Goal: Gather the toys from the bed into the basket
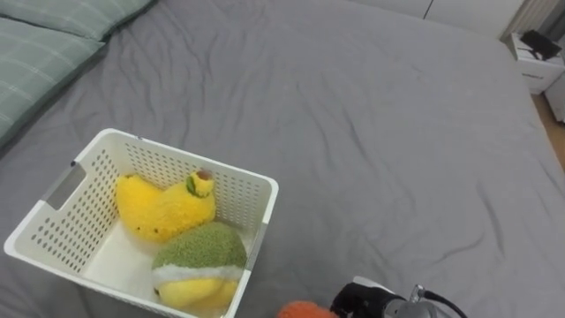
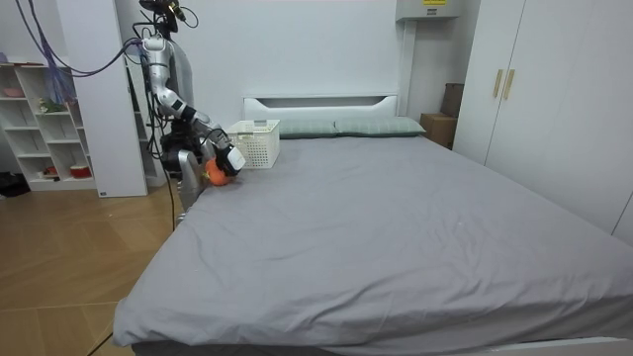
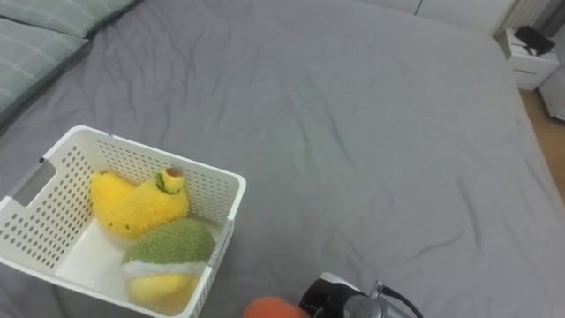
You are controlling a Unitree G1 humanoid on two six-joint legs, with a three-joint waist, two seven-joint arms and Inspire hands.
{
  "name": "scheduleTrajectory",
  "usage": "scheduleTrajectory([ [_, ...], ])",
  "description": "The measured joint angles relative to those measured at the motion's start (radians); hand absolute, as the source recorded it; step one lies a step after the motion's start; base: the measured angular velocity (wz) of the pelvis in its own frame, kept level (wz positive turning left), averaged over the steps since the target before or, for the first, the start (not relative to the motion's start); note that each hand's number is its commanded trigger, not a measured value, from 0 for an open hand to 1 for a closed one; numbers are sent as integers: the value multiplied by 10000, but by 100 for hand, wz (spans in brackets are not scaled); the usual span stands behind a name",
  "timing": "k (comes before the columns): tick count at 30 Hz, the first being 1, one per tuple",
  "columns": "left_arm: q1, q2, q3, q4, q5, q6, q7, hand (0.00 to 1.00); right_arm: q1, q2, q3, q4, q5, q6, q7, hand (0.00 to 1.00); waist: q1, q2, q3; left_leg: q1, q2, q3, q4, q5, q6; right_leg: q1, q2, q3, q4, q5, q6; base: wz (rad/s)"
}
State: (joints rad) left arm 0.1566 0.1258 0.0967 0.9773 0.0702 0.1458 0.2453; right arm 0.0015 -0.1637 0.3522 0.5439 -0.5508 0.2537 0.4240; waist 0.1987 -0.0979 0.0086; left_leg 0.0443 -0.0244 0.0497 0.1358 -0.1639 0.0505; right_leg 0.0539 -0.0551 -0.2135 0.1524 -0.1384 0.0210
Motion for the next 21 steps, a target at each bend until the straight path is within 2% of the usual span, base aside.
scheduleTrajectory([
  [5, 4, 1, 2, -82, 0, -5, 6, 0, -4, -1, -19, -94, 2, -37, -96, 100, 0, -24, -11, 5, 0, 0, 0, 0, 0, 4, -2, 3, 1, 0, 0, 0],
  [11, 7, 0, 7, -138, 0, -22, 33, 0, -16, -12, -50, -109, 14, -150, -254, 100, 3, -11, 24, 6, 1, 6, -3, 0, 0, 4, -5, 6, 1, 0, 0, 0],
  [15, 6, -14, 9, -139, 7, -23, 21, 0, -21, -9, -321, -173, 23, -178, -388, 100, -5, 14, 39, 10, 0, 15, -1, 1, 1, 4, -12, 7, 3, 0, 1, 0],
  [21, 4, -61, 231, -137, 25, -45, -113, 0, -1, -12, -1048, -1321, 25, -244, -514, 100, -39, 81, 82, 6, 0, 21, -7, 1, 2, -18, -14, 5, 9, 0, 1, 0],
])
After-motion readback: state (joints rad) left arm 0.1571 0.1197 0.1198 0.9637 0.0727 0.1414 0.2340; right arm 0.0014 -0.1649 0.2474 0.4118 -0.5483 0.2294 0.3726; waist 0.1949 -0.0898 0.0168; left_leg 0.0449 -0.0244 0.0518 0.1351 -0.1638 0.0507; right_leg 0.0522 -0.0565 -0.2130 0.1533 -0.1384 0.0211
